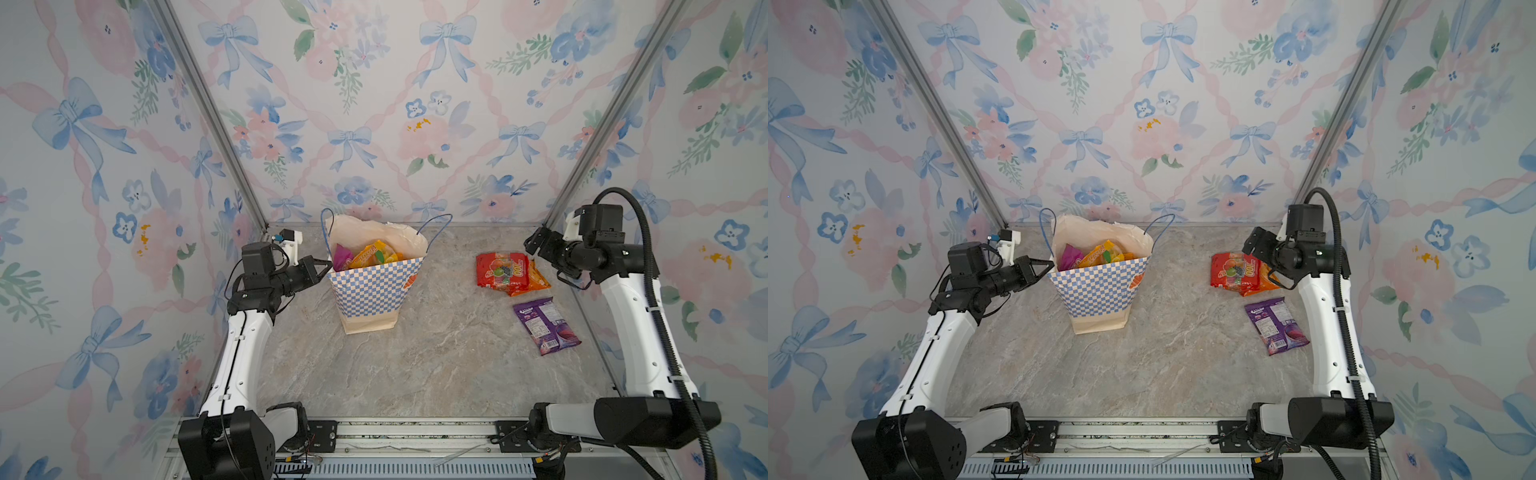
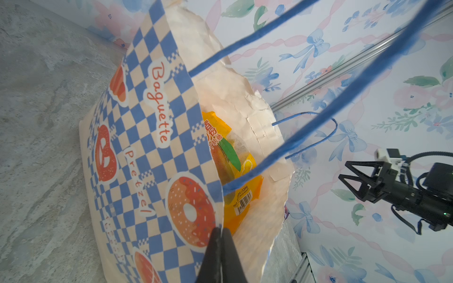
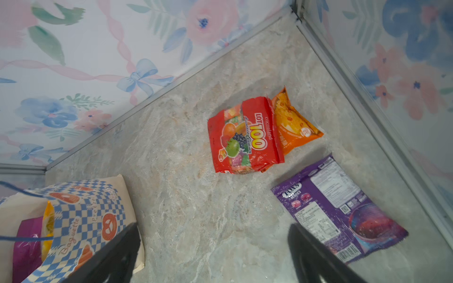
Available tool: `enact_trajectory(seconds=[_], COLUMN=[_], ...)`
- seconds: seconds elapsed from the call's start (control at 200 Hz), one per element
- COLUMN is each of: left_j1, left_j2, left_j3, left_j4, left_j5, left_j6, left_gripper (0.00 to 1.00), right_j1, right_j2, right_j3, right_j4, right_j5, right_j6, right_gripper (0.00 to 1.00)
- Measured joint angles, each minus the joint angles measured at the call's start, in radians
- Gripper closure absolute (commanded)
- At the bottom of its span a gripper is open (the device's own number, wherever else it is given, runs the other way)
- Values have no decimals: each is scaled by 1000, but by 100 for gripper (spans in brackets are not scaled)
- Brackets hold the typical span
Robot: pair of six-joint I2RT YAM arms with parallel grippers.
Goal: Place the snacks into the paper bag
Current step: Pick up the snack from the top-right of the table.
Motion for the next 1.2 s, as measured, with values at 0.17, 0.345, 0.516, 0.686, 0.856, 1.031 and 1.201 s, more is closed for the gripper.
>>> enact_trajectory(seconds=[0.17, 0.345, 0.516, 0.686, 0.856, 1.031, 1.201], left_j1=[0, 0, 0, 0, 0, 0, 0], left_j2=[0, 0, 0, 0, 0, 0, -2], left_j3=[0, 0, 0, 0, 0, 0, 0], left_j4=[0, 0, 0, 0, 0, 0, 0], left_j5=[0, 0, 0, 0, 0, 0, 0], left_j6=[0, 0, 0, 0, 0, 0, 0], left_gripper=[100, 100, 100, 100, 100, 100, 100], right_j1=[-96, -109, -113, -126, -141, -142, -142], right_j2=[82, 215, 352, 451, 525, 571, 602], right_j3=[-96, -101, -95, -79, -32, 26, 42], right_j4=[35, 88, 135, 166, 192, 203, 224], right_j5=[-88, -135, -144, -132, -134, -142, -157], right_j6=[23, 27, 26, 16, -14, -41, -60], right_gripper=[3, 4, 4, 2, 1, 5, 13])
